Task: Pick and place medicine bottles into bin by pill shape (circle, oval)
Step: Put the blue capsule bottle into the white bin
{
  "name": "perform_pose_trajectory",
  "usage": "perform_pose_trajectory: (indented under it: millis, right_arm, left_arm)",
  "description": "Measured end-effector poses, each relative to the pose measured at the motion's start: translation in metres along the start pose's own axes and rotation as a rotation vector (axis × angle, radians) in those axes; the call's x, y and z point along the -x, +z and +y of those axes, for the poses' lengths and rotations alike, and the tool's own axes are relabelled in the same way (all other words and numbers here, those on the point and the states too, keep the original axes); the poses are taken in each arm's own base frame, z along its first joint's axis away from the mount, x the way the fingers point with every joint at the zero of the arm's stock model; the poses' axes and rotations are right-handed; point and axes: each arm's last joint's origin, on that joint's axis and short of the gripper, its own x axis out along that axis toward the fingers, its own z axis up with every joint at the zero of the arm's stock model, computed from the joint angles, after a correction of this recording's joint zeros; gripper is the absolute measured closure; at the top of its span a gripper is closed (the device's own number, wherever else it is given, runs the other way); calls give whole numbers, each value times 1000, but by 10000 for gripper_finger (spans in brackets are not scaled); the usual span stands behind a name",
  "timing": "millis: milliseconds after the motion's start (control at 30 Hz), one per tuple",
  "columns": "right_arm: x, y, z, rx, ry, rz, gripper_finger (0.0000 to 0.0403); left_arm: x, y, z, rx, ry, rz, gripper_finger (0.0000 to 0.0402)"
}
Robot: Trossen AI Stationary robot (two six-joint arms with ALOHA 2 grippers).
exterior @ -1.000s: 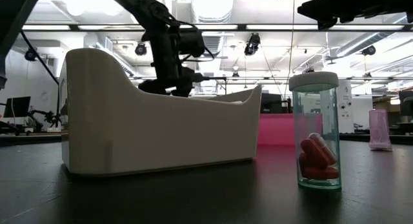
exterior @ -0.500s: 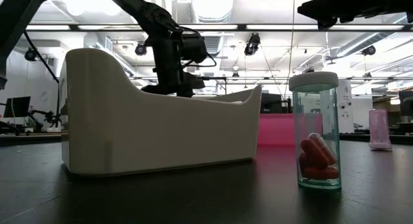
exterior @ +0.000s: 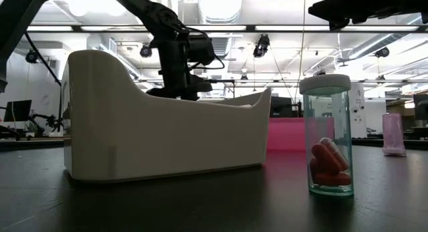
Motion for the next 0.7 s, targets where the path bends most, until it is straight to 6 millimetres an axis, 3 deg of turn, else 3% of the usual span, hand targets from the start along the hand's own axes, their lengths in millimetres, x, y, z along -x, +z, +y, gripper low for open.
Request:
perform_pose_trajectory:
  millis: [333,700]
  right_arm:
    - [0,0,0,5,1,1,319]
    - [0,0,0,12,0,2,319]
  left_arm:
    - [15,-6,-17,-50,-13,-15,298]
    - [77,-27,-58,-158,-80,-64,298]
